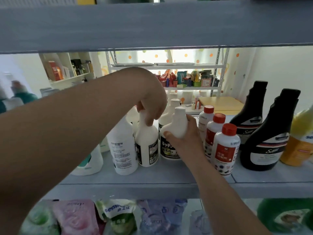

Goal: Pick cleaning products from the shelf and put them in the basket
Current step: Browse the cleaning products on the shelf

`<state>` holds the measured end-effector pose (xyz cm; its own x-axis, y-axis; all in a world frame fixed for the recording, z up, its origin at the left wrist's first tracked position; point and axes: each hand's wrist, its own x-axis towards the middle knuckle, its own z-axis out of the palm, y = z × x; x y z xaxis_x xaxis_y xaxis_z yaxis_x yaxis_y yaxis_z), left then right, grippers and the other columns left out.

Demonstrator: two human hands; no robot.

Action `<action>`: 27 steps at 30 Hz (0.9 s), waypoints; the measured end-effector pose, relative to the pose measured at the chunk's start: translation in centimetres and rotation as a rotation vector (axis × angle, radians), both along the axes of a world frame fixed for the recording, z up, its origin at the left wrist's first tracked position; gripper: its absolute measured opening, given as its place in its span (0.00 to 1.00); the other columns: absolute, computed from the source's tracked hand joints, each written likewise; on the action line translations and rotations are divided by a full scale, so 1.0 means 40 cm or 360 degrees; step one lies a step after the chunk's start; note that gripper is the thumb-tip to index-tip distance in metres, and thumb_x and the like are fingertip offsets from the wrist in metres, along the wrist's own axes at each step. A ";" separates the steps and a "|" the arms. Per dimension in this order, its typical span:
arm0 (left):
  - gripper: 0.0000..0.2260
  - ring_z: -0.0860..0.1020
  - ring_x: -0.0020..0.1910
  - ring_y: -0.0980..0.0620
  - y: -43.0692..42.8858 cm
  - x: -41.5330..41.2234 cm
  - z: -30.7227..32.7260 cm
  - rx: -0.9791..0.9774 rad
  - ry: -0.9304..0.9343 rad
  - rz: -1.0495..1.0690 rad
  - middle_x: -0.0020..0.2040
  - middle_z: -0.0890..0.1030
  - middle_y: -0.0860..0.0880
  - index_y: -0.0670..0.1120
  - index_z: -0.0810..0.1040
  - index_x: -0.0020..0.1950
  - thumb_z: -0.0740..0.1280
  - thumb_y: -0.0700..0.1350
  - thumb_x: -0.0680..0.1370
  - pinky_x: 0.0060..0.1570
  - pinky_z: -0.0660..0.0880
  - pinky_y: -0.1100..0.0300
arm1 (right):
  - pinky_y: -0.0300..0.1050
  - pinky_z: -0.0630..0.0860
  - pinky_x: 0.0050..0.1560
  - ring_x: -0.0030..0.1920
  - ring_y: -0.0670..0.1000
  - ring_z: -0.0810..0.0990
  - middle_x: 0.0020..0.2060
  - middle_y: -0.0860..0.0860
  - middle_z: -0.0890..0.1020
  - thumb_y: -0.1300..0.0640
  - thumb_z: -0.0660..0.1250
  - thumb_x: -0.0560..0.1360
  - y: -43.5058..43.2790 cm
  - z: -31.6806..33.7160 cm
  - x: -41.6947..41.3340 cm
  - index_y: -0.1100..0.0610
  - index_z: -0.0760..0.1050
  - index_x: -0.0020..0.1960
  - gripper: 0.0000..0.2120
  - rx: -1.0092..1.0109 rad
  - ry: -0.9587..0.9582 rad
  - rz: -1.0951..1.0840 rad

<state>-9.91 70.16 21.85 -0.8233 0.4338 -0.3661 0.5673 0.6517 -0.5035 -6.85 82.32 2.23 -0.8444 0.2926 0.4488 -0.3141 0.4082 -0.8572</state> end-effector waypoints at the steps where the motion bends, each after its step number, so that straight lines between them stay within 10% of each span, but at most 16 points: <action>1: 0.18 0.84 0.43 0.56 -0.009 0.012 -0.004 0.0021 -0.0041 -0.0042 0.51 0.83 0.55 0.55 0.78 0.65 0.75 0.52 0.76 0.41 0.78 0.62 | 0.32 0.71 0.48 0.56 0.42 0.75 0.58 0.41 0.74 0.46 0.78 0.68 0.001 -0.003 -0.001 0.36 0.61 0.68 0.36 0.0018 0.0005 -0.0007; 5: 0.13 0.85 0.43 0.54 -0.026 0.044 -0.028 0.0071 0.0019 -0.0133 0.44 0.79 0.57 0.52 0.80 0.62 0.73 0.43 0.78 0.49 0.81 0.56 | 0.47 0.71 0.64 0.69 0.50 0.70 0.72 0.47 0.67 0.42 0.76 0.72 0.007 -0.047 0.038 0.37 0.48 0.79 0.47 0.0112 -0.0117 -0.0001; 9: 0.07 0.85 0.41 0.56 -0.037 0.082 -0.031 0.0362 -0.0017 -0.0101 0.46 0.82 0.56 0.51 0.81 0.59 0.69 0.49 0.81 0.34 0.71 0.63 | 0.54 0.67 0.70 0.77 0.55 0.63 0.79 0.50 0.60 0.48 0.72 0.77 0.016 -0.088 0.084 0.34 0.36 0.79 0.48 0.0360 -0.0207 -0.0073; 15: 0.15 0.80 0.41 0.53 -0.049 0.145 -0.094 0.0783 0.0205 -0.0214 0.49 0.82 0.52 0.45 0.78 0.64 0.63 0.53 0.83 0.30 0.64 0.63 | 0.47 0.71 0.66 0.71 0.54 0.73 0.76 0.50 0.70 0.52 0.67 0.82 0.024 -0.069 0.111 0.42 0.37 0.83 0.45 0.0532 -0.0250 -0.0036; 23: 0.39 0.69 0.64 0.45 -0.070 0.199 -0.338 0.1998 0.0270 -0.0058 0.67 0.74 0.48 0.57 0.56 0.76 0.68 0.60 0.69 0.55 0.69 0.51 | 0.52 0.79 0.51 0.53 0.57 0.79 0.56 0.54 0.82 0.60 0.64 0.80 0.044 -0.147 0.270 0.58 0.77 0.68 0.17 0.1179 0.0044 -0.0187; 27: 0.49 0.70 0.62 0.45 -0.069 0.219 -0.455 0.2529 -0.0072 0.0072 0.67 0.65 0.53 0.72 0.43 0.75 0.69 0.58 0.62 0.47 0.70 0.56 | 0.55 0.79 0.49 0.48 0.57 0.81 0.50 0.54 0.84 0.62 0.69 0.78 0.062 -0.180 0.304 0.60 0.82 0.58 0.10 0.1327 0.0192 -0.0240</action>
